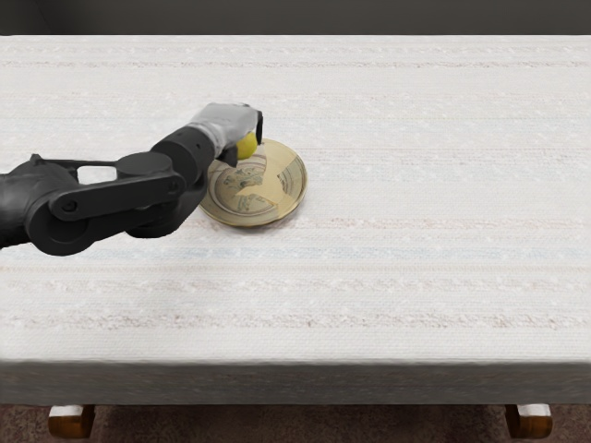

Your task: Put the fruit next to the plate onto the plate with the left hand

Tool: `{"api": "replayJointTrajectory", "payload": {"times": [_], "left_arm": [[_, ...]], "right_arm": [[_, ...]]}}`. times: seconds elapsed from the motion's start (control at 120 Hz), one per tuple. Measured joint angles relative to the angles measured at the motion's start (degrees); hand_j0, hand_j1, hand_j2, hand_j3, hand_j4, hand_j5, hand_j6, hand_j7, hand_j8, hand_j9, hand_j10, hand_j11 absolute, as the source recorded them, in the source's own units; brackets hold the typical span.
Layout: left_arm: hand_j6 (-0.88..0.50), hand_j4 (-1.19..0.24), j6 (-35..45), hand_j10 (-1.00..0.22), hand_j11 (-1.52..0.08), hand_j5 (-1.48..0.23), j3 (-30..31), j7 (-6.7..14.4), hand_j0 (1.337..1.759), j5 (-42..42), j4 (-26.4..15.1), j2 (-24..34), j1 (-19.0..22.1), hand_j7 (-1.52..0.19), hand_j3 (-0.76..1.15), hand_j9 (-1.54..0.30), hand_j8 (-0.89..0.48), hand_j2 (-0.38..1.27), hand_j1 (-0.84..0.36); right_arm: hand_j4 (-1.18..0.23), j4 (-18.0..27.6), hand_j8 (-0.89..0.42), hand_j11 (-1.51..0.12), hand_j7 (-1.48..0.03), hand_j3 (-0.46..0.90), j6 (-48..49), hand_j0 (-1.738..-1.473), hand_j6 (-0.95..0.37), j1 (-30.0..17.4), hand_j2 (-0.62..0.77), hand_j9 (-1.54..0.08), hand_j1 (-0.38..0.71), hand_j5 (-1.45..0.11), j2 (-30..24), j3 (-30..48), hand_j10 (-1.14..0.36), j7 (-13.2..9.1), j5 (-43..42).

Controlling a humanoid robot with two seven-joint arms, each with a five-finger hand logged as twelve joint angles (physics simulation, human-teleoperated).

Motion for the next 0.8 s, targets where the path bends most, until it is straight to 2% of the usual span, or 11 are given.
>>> {"api": "replayJointTrajectory", "payload": {"times": [0.175,0.183,0.217,0.25,0.425,0.667,0.7,0.725,0.8], "left_arm": [[-0.11,-0.3,0.21,-0.83,-1.2,-1.22,0.4,0.02,1.632,0.46,0.39,-0.17,1.56,-1.21,0.0,-1.18,-0.17,0.34,-0.48],[-0.11,-0.3,0.2,-0.79,-1.19,-1.22,0.43,0.03,1.632,0.46,0.4,-0.39,1.75,-1.21,0.0,-1.19,-0.17,0.35,-0.48],[-0.1,-0.29,0.16,-0.79,-1.19,-1.23,0.53,0.03,1.633,0.46,0.47,-0.8,2.12,-1.21,0.0,-1.18,-0.16,0.37,-0.49],[-0.11,-0.3,0.23,-0.79,-1.18,-1.22,0.58,0.05,1.634,0.68,0.62,-0.89,2.66,-1.21,0.0,-1.18,-0.16,0.33,-0.48],[-0.15,-0.37,0.1,-0.82,-1.17,-1.21,1.28,-0.01,1.639,0.78,1.5,-1.54,4.16,-1.18,0.0,-1.16,-0.2,0.37,-0.45],[-0.16,-0.38,0.17,-0.81,-1.14,-1.18,1.59,-0.09,1.646,0.65,2.38,-1.54,5.11,-1.15,0.0,-1.13,-0.19,0.44,-0.48],[-0.18,-0.4,0.27,-0.8,-1.09,-1.13,1.46,-0.07,1.646,0.72,2.46,-1.54,5.07,-1.09,0.0,-1.08,-0.2,0.45,-0.48],[-0.19,-0.39,0.63,-0.8,-1.01,-1.05,1.33,-0.07,1.647,0.74,2.49,-1.54,4.89,-1.02,0.0,-1.0,-0.21,0.41,-0.42],[-0.14,-0.27,1.54,-0.56,-0.7,-0.73,1.01,-0.08,1.651,0.55,2.56,-1.55,4.83,-0.71,0.0,-0.7,-0.15,0.28,-0.19]], "right_arm": [[-0.01,0.0,-0.01,-0.02,-0.02,0.0,0.0,-1.658,-0.01,0.01,0.0,-0.02,-0.33,-0.02,0.0,0.0,-0.01,0.0,0.0],[-0.01,0.0,-0.01,-0.02,-0.02,0.0,0.0,-1.658,-0.01,0.01,0.0,-0.02,-0.33,-0.02,0.0,0.0,-0.01,0.0,0.0],[-0.01,0.0,-0.01,-0.02,-0.02,0.0,0.0,-1.658,-0.01,0.01,0.0,-0.02,-0.33,-0.02,0.0,0.0,-0.01,0.0,0.0],[-0.01,0.0,-0.01,-0.02,-0.02,0.0,0.0,-1.658,-0.01,0.01,0.0,-0.02,-0.33,-0.02,0.0,0.0,-0.01,0.0,0.0],[-0.01,0.0,-0.01,-0.02,-0.02,0.0,0.07,-1.658,-0.01,0.02,0.0,-0.02,-0.33,-0.02,0.0,0.0,-0.01,0.0,0.0],[-0.01,0.0,-0.01,-0.02,-0.02,0.0,0.17,-1.658,-0.01,0.41,0.0,-0.02,-0.33,-0.02,0.0,0.0,-0.01,0.0,0.0],[-0.01,0.0,-0.01,-0.02,-0.02,0.0,0.17,-1.658,-0.01,0.47,0.0,-0.02,-0.33,-0.02,0.0,0.0,-0.01,0.0,0.0],[-0.01,0.0,-0.01,-0.02,-0.02,0.0,0.17,-1.658,-0.01,0.5,0.0,-0.02,-0.33,-0.02,0.0,0.0,-0.01,0.0,0.0],[-0.01,0.0,-0.01,-0.02,-0.02,0.0,0.18,-1.658,-0.01,0.57,0.0,-0.02,-0.33,-0.02,0.0,-0.01,-0.01,0.0,0.0]]}}
